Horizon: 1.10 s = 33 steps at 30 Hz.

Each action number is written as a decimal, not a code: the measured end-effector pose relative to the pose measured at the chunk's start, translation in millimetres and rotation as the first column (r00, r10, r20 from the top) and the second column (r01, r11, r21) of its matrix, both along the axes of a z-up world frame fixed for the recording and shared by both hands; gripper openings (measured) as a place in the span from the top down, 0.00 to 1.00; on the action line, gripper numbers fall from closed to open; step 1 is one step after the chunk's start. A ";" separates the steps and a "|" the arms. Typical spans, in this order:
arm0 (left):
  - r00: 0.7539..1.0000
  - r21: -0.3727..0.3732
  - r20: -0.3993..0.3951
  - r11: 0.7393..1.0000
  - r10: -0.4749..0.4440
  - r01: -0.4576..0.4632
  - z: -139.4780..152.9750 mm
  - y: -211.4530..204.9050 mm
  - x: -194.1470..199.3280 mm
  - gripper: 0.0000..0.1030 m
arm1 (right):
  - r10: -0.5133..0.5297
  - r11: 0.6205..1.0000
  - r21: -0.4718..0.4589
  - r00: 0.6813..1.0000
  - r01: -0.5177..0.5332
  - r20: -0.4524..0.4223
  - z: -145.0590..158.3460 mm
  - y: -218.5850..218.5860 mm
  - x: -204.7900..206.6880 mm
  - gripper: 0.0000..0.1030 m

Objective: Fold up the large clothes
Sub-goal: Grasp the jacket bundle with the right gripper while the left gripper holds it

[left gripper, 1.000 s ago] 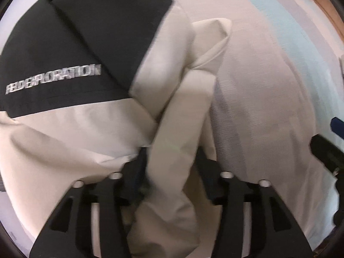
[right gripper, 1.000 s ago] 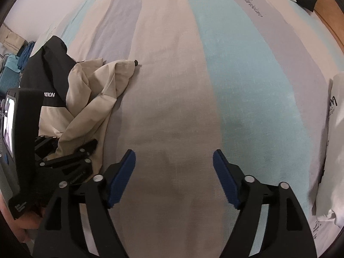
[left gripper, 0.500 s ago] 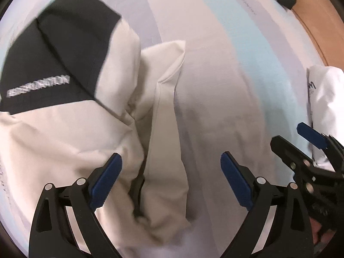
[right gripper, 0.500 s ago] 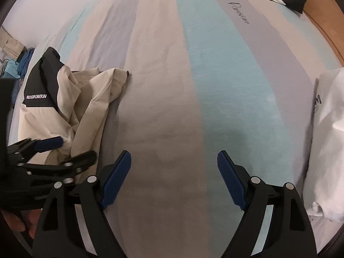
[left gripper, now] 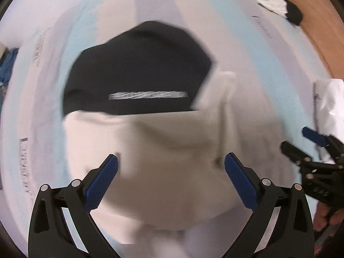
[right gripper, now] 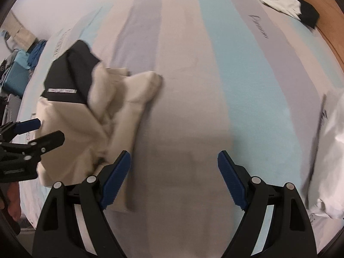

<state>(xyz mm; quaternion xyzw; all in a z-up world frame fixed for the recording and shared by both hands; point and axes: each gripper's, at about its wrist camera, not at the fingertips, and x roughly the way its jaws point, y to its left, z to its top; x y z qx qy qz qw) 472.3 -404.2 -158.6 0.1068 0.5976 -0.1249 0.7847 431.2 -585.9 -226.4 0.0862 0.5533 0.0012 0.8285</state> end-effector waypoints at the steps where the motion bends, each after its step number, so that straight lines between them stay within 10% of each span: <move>1: 1.000 0.006 -0.004 1.000 0.020 -0.020 -0.7 16.0 3.0 0.06 | 0.012 1.000 0.005 1.000 -0.012 0.002 1.1 10.1 4.6 0.23; 15: 0.993 -0.116 -0.102 0.990 0.062 -0.074 -9.2 149.4 30.9 0.06 | 0.055 0.993 0.109 0.996 -0.047 -0.068 -13.1 70.0 48.0 0.23; 33: 0.971 -0.364 -0.223 0.931 -0.086 -0.001 -60.8 175.0 64.0 0.05 | 0.140 0.984 0.135 0.974 -0.118 -0.175 -64.5 94.8 91.4 0.21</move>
